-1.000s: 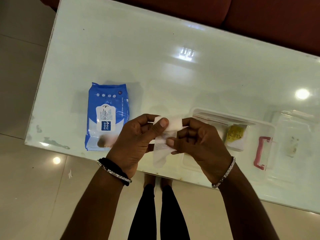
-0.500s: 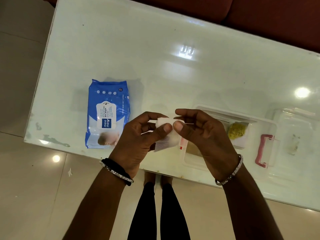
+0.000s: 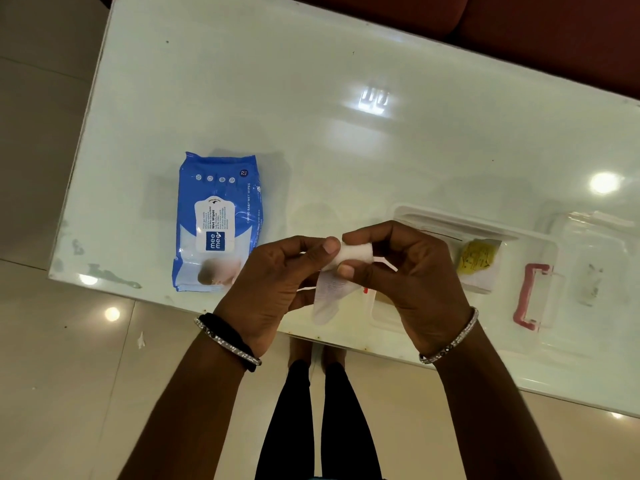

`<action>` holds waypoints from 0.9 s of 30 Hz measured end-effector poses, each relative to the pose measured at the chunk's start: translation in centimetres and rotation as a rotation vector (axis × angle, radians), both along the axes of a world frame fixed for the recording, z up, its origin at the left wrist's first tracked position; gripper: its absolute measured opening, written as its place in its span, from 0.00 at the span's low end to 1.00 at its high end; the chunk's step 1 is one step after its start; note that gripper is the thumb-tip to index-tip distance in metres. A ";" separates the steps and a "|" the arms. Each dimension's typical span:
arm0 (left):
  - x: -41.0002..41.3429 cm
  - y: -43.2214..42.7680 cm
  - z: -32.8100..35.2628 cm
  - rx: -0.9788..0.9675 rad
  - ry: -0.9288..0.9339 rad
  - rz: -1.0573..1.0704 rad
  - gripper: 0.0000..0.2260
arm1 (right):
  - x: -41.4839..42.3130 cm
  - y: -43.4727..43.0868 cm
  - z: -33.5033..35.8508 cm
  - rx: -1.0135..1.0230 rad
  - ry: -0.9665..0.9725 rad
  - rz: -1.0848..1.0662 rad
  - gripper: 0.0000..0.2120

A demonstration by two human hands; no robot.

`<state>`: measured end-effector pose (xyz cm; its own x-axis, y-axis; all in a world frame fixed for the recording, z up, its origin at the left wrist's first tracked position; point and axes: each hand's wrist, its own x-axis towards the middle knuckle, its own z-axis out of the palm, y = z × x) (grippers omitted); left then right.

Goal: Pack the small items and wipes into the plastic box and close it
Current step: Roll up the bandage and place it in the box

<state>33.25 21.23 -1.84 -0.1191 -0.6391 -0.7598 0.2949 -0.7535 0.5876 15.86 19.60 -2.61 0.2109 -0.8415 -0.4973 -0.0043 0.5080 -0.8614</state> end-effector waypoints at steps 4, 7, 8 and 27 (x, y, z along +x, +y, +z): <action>0.1 0.1 -0.3 -0.016 -0.017 0.035 0.12 | -0.3 0.3 -0.1 0.101 -0.062 0.006 0.27; 0.1 0.0 -0.5 -0.013 0.001 0.055 0.12 | -0.7 0.1 -0.2 0.166 -0.087 0.003 0.28; 0.1 0.0 -0.5 -0.010 0.008 0.062 0.11 | -0.8 0.0 -0.2 0.175 -0.091 -0.004 0.27; 0.2 -0.7 -0.7 0.034 0.056 -0.014 0.19 | -0.4 -0.6 -0.6 0.120 -0.031 -0.028 0.15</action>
